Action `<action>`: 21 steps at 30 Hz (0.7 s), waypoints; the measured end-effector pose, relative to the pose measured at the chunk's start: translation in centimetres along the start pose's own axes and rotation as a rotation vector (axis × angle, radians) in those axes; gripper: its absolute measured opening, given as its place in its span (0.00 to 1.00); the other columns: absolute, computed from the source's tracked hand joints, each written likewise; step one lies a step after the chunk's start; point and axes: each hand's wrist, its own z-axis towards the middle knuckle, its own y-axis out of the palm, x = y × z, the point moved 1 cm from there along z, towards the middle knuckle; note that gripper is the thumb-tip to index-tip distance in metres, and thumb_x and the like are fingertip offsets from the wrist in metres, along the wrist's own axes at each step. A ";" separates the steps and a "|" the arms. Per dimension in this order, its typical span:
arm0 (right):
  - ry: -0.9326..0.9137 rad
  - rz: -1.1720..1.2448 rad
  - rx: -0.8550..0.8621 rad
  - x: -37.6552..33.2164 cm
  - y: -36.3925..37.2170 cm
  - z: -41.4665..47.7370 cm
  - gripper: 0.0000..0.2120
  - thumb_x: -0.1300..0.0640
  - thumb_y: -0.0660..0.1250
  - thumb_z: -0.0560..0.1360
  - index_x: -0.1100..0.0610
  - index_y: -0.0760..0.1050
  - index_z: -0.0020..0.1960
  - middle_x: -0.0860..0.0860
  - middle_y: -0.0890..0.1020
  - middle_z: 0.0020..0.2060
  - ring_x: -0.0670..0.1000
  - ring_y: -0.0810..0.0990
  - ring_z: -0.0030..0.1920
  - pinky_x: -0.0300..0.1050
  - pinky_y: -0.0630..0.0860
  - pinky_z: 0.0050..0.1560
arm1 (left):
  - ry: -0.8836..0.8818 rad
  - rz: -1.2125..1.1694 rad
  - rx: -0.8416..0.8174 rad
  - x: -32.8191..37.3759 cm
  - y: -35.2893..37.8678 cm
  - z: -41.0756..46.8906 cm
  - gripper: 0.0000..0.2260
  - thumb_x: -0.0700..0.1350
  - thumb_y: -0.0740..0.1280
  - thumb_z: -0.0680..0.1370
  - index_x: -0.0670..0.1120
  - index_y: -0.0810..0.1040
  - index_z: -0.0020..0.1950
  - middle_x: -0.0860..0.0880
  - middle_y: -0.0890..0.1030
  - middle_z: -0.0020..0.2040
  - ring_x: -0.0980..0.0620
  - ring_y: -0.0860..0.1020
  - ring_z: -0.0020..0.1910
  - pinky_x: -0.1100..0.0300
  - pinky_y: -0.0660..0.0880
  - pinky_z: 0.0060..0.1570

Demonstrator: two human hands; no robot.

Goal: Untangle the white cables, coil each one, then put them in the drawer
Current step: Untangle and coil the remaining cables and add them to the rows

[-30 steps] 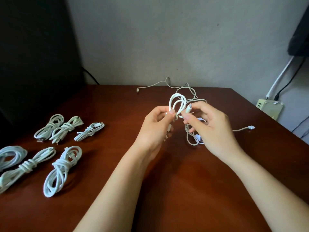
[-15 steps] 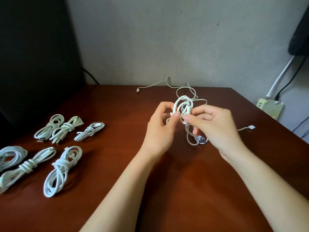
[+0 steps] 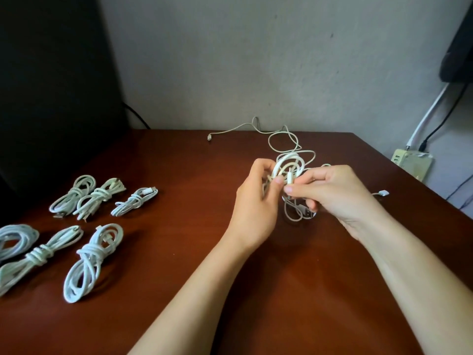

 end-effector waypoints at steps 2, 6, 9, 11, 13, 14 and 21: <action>0.001 -0.024 -0.002 0.1 -0.1 0.1 0.05 0.63 0.76 0.67 0.61 0.81 0.35 0.61 0.78 0.30 0.45 0.70 0.23 0.34 0.69 0.26 | 0.002 -0.013 -0.022 0.1 0.1 0.0 0.03 0.40 0.60 0.81 0.42 0.72 0.54 0.58 0.73 0.39 0.62 0.71 0.36 0.71 0.67 0.38; 0.001 0.004 -0.003 0.0 -0.5 0.2 0.05 0.61 0.76 0.67 0.59 0.82 0.34 0.63 0.81 0.34 0.44 0.70 0.23 0.35 0.69 0.27 | -0.020 -0.027 -0.068 0.1 -0.2 0.2 0.03 0.41 0.60 0.82 0.45 0.73 0.53 0.58 0.73 0.38 0.61 0.69 0.35 0.68 0.67 0.39; -0.037 0.054 0.021 0.0 -0.6 0.2 0.05 0.59 0.75 0.69 0.59 0.83 0.35 0.52 0.82 0.29 0.42 0.71 0.24 0.34 0.70 0.28 | -0.095 -0.098 -0.115 0.2 -0.5 0.4 0.03 0.42 0.60 0.82 0.47 0.73 0.53 0.57 0.74 0.39 0.61 0.70 0.33 0.67 0.67 0.37; -0.084 0.063 0.075 0.0 -0.4 0.1 0.06 0.58 0.75 0.69 0.59 0.82 0.35 0.50 0.80 0.26 0.43 0.71 0.24 0.33 0.70 0.28 | -0.142 -0.151 -0.144 0.4 -0.7 0.3 0.05 0.42 0.58 0.82 0.45 0.72 0.55 0.54 0.74 0.39 0.61 0.69 0.31 0.70 0.66 0.32; -0.131 0.068 0.131 0.0 -0.1 0.0 0.07 0.57 0.76 0.68 0.59 0.81 0.35 0.48 0.78 0.23 0.44 0.72 0.25 0.33 0.71 0.29 | -0.213 -0.255 -0.165 0.6 -0.6 0.2 0.07 0.41 0.57 0.83 0.43 0.72 0.58 0.48 0.74 0.41 0.57 0.68 0.32 0.68 0.65 0.29; -0.157 0.069 0.157 0.0 0.1 -0.1 0.08 0.56 0.76 0.68 0.59 0.81 0.35 0.48 0.78 0.22 0.45 0.72 0.24 0.33 0.72 0.31 | -0.243 -0.304 -0.171 0.5 -0.5 0.2 0.07 0.41 0.56 0.83 0.42 0.71 0.58 0.46 0.73 0.41 0.55 0.67 0.32 0.67 0.65 0.29; -0.348 0.011 0.304 0.6 1.5 -0.1 0.12 0.58 0.74 0.70 0.54 0.71 0.36 0.48 0.78 0.25 0.44 0.72 0.22 0.37 0.69 0.26 | -0.287 -0.412 -0.176 0.4 0.2 0.1 0.08 0.42 0.56 0.83 0.42 0.71 0.59 0.47 0.73 0.40 0.54 0.66 0.32 0.62 0.63 0.30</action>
